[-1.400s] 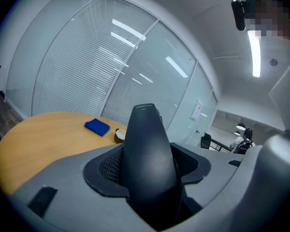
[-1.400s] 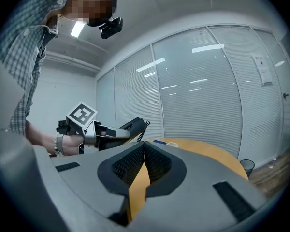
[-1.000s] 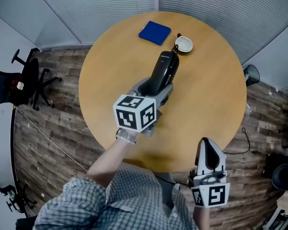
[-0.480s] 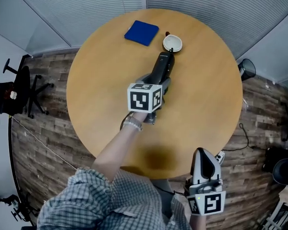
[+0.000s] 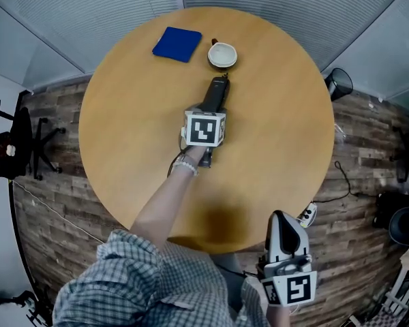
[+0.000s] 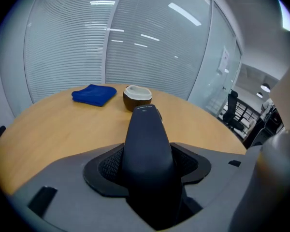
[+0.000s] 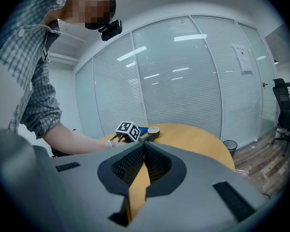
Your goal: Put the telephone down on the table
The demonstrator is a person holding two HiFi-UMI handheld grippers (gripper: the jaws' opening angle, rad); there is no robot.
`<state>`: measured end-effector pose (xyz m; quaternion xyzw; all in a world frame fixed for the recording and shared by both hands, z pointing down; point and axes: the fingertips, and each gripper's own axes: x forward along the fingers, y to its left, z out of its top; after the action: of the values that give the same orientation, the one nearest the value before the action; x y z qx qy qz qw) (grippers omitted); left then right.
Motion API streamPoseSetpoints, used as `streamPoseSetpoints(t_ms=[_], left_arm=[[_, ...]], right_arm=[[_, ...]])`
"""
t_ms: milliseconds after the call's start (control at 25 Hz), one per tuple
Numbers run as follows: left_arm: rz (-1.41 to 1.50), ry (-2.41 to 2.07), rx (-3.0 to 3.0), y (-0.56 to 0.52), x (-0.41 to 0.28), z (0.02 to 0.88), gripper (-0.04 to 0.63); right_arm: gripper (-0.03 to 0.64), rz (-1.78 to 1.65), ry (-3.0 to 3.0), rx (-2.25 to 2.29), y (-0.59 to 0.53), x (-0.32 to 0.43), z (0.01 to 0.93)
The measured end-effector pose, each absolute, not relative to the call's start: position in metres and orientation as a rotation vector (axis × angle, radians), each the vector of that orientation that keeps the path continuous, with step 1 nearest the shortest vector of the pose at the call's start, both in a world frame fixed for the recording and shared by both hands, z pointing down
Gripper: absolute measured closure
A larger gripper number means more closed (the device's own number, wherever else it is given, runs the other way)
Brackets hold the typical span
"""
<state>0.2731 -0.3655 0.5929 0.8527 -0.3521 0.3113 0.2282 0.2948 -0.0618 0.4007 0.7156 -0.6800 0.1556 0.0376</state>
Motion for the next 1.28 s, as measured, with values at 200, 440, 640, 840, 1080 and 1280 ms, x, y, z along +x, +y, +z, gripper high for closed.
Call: streamPoseSetpoints(t_ms=[200,440,640,840,1080,1280], left_arm=[[1.001,-0.993,2.387,-0.359,0.276,0.602,0.314],[1.023,-0.943,2.41,-0.36,0.282,0.617,0.313],[1.033,-0.886,2.45,-0.356,0.286,0.617,0.28],[0.987,-0.845,2.455,-0.351,0.285,0.612,0.258],[0.874,-0.866,2.481,-0.336,0.259,0.58,0.258],[0.722,-0.889,2.562,-0.318,0.233,0.534,0.346]], right_arm=[[0.606,0.484,-2.068,2.214,-0.057,0.299,0.403],[0.606,0.489,-2.059,2.215,-0.056,0.297,0.404],[0.606,0.49,-2.087,2.202,-0.057,0.288,0.401],[0.606,0.48,-2.088,2.195,-0.056,0.282,0.4],[0.606,0.449,-2.118,2.172,-0.06,0.265,0.394],[0.606,0.396,-2.172,2.141,-0.071,0.252,0.384]])
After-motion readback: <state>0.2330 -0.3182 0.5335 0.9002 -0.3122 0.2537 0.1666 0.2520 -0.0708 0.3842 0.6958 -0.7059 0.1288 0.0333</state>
